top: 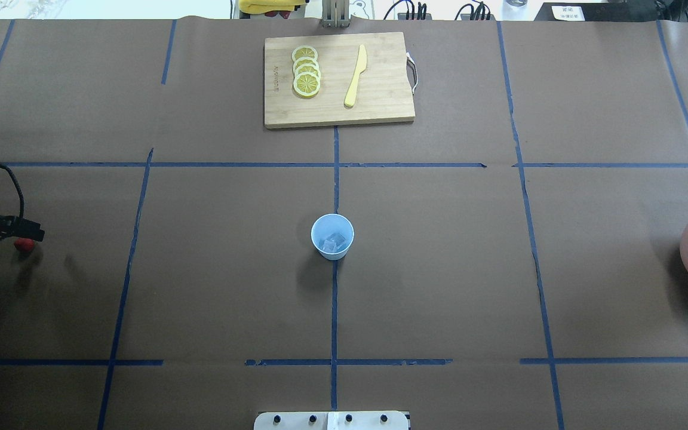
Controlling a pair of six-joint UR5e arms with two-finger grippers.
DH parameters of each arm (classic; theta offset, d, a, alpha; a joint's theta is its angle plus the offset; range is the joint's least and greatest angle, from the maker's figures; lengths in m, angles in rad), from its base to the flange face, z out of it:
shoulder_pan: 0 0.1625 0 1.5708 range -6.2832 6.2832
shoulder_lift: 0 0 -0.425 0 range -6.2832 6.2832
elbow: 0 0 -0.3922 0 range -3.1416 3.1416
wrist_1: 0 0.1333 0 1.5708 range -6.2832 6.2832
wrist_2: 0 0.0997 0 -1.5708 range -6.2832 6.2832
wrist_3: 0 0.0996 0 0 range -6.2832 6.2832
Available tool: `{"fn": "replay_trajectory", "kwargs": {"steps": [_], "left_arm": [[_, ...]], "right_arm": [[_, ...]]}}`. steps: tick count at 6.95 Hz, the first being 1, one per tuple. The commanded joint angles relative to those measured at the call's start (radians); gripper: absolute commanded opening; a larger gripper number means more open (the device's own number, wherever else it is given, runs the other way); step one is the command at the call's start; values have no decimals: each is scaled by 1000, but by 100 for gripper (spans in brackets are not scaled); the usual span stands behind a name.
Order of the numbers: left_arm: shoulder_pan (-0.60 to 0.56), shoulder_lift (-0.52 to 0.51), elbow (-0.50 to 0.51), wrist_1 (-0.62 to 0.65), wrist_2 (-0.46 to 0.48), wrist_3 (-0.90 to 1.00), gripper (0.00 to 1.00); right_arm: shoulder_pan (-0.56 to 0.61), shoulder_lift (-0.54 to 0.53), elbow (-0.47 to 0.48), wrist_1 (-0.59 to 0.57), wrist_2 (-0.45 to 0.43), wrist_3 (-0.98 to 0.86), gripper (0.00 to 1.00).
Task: Put ice and strawberries in cup
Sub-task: 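Lower the left gripper onto the red strawberry and grasp it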
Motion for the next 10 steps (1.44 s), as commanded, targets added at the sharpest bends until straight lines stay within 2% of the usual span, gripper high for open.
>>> {"fn": "replay_trajectory", "kwargs": {"steps": [1,3,4,5,6,7,10], "left_arm": [[10,-7,19,-2,0,-2,100],[12,-19,39,-3,0,-1,98],[12,-19,38,-3,0,-5,85],[12,-19,39,0,-4,-5,50],[12,-18,38,1,-6,-4,25],[13,-16,33,1,-6,-2,8],[9,-13,-4,14,-14,-1,0]], "right_arm": [[0,-2,-1,0,0,-1,99],[0,-2,0,0,0,-4,99],[0,0,0,0,0,-6,99],[0,0,0,2,0,-6,99],[0,1,0,2,0,-6,99],[0,3,0,2,-2,-6,99],[0,3,0,0,0,-3,99]]}}
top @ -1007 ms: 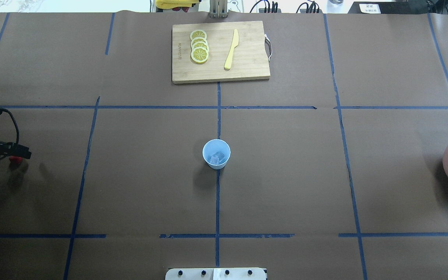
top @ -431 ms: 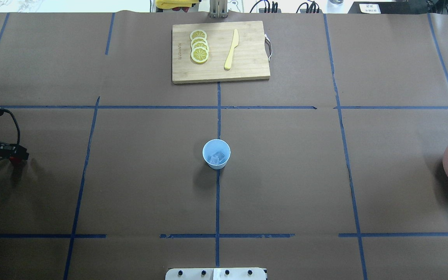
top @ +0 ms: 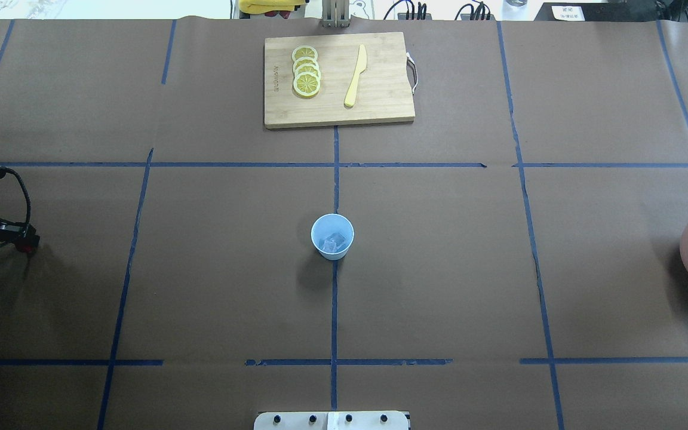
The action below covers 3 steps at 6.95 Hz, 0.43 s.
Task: Put ice and strawberries in cup
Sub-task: 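Lower the left gripper onto the red strawberry and grasp it, then lift the strawberry with the left gripper and carry it over the cup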
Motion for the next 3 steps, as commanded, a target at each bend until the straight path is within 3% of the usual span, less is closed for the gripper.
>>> {"fn": "replay_trajectory", "kwargs": {"steps": [1,3], "left_arm": [[-3,-6,-67,53,-3,2,0],[-9,-70,-217,308,-3,2,0]], "right_arm": [[0,-1,3,-1,0,1,99],[0,-5,8,-1,0,6,99]]}}
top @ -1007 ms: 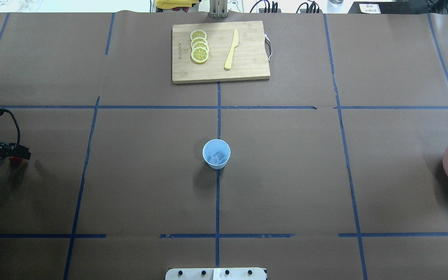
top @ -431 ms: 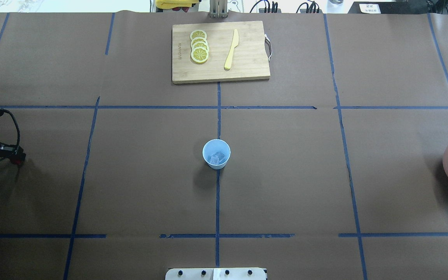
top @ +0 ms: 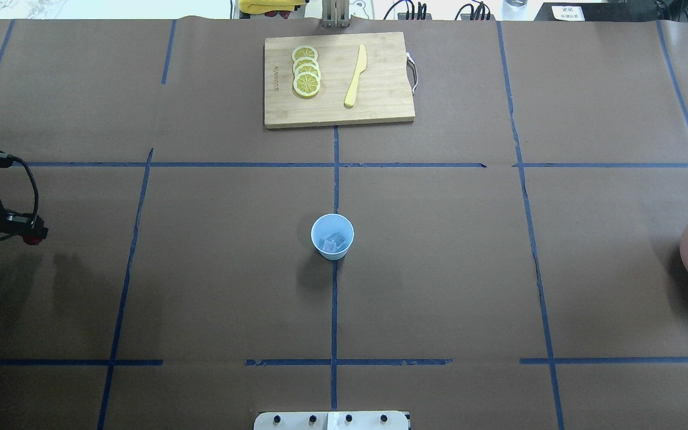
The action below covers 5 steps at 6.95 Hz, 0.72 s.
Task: Put ice and strawberries in cup
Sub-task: 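Lift the strawberry with the left gripper and carry it over the cup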
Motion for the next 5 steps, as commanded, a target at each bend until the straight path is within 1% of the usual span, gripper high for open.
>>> {"fn": "replay_trajectory", "kwargs": {"steps": [1,2,3,4,5], "left_arm": [[-3,-120,-149,313,0,0,0],[-3,-210,-196,456,1,-3,0],[0,-310,-215,569,1,-33,0],[27,-429,-206,647,4,-131,0],[99,-542,-195,724,12,-238,0]], "right_arm": [[0,-2,2,0,0,4,99],[0,-2,2,0,0,4,99],[0,-2,2,0,0,4,99],[0,-1,2,1,0,4,99],[0,1,2,1,0,6,99]]}}
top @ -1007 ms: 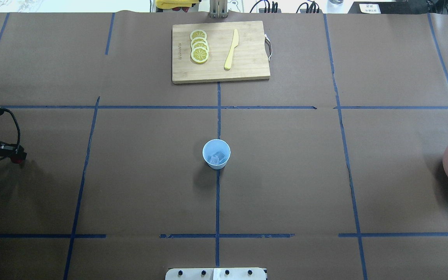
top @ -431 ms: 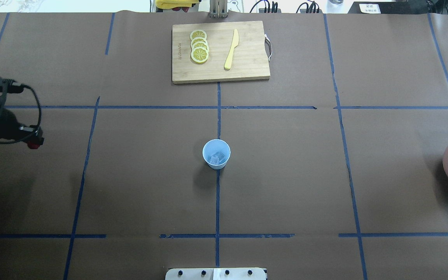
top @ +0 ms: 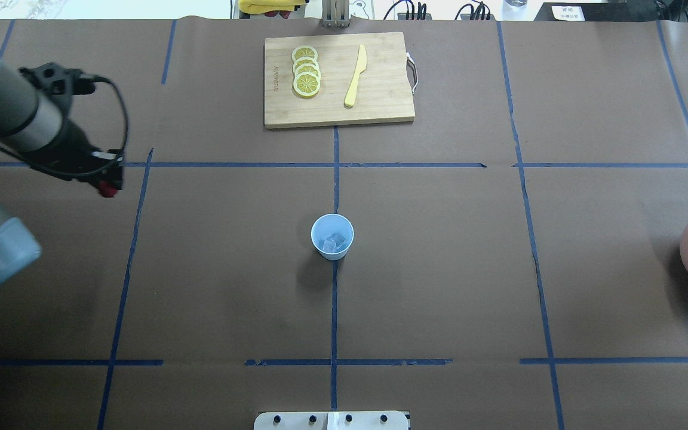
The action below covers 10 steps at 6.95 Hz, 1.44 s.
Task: Put ice and strawberries in cup
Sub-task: 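Lift the strawberry with the left gripper and carry it over the cup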
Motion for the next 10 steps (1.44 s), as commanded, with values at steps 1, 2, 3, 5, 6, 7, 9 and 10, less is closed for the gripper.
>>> {"fn": "replay_trajectory", "kwargs": {"steps": [1,2,3,5,6,7,9,10], "left_arm": [[103,-219,48,107,11,-220,0],[151,-314,117,108,60,-312,1],[232,-381,172,98,122,-398,2],[307,-528,304,91,169,-521,3],[334,-559,343,71,207,-552,5],[335,-556,348,51,209,-554,6],[335,-556,365,49,209,-551,17],[335,-555,365,48,209,-545,49]], "right_arm": [[0,1,0,-1,0,1,99],[0,1,0,-1,0,1,99],[0,0,0,-1,0,0,99],[0,0,0,-1,0,1,99],[0,0,-1,-1,0,1,99],[0,0,-2,-1,-2,0,99],[0,0,-2,-1,0,0,99],[0,1,-2,-1,0,1,99]]}}
